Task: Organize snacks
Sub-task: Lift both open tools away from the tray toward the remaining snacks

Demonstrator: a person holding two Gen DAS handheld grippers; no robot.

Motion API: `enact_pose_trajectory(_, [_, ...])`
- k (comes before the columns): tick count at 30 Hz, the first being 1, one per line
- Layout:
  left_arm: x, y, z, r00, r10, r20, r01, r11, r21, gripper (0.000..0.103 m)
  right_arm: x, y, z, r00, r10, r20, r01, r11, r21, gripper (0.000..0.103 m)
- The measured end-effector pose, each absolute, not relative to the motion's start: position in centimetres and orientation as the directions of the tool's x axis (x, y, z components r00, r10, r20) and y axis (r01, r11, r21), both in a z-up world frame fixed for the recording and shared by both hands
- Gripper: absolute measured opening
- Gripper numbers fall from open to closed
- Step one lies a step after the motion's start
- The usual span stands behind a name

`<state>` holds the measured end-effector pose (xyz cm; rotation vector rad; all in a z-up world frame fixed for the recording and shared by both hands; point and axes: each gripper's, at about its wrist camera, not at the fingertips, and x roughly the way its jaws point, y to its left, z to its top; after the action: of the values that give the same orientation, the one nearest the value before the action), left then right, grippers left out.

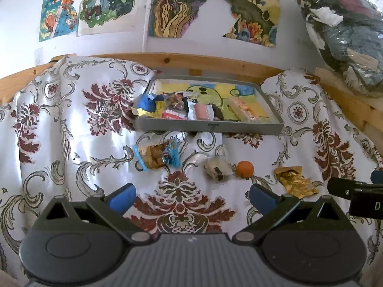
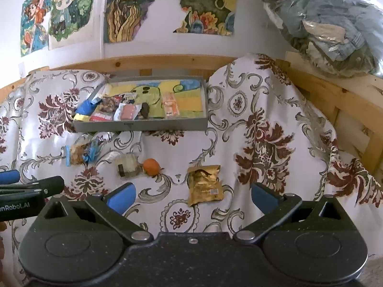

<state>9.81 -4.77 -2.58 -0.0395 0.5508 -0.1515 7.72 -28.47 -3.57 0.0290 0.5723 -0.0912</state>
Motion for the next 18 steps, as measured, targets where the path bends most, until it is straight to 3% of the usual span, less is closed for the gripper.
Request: enact_pose_trajectory(18, [11.8,-4.3,-3.5,0.782,-0.151,-0.604,0.092,0.987,-0.128,0.103,9.6,-28.9,-4.3,0.773,-0.048,-0.633,0.094,0.995,0.04,0.102])
